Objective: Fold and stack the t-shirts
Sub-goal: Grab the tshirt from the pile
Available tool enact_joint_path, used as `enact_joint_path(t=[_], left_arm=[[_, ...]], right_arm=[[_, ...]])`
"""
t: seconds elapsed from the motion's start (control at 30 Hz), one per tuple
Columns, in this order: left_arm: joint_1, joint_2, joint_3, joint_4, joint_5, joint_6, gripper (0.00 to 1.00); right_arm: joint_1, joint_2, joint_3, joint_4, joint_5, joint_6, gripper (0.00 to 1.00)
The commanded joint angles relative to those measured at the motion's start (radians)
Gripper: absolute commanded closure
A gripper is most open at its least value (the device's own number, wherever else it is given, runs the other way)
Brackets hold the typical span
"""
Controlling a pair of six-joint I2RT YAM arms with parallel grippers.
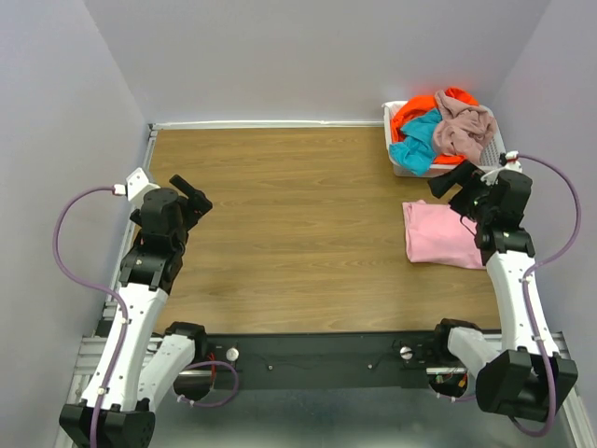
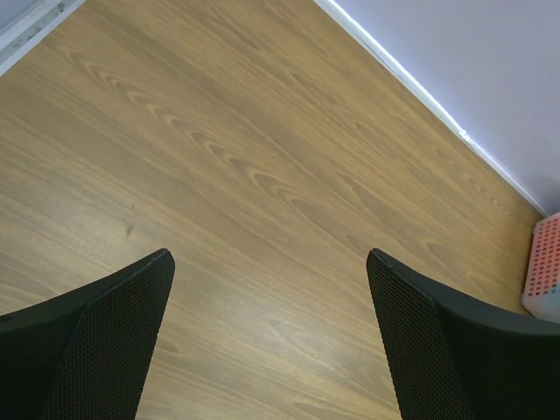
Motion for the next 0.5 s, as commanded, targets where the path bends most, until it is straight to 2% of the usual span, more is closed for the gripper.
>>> enact_joint_path(t=[0.0, 0.1, 0.13, 0.47], left_arm=[[0.004, 0.01, 0.019, -0.005, -0.03, -0.015, 0.01], [0.003, 0.016, 0.017, 0.012, -0.03, -0.014, 0.01], [0.004, 0.019, 0.016, 0.015, -0.029, -0.014, 0.01], [0.004, 0.077, 0.021, 0.046, -0.038, -0.011, 0.01]], right_arm=[[-0.005, 0.049, 0.1, -0.021, 0.009, -0.039, 0.0], [-0.004, 0.111, 0.171, -0.024, 0.061, -0.084, 0.0], [-0.004, 0.137, 0.201, -0.024, 0.122, -0.09, 0.0], [-0.005, 0.675, 0.666, -0.076, 0.383, -0.199, 0.0]])
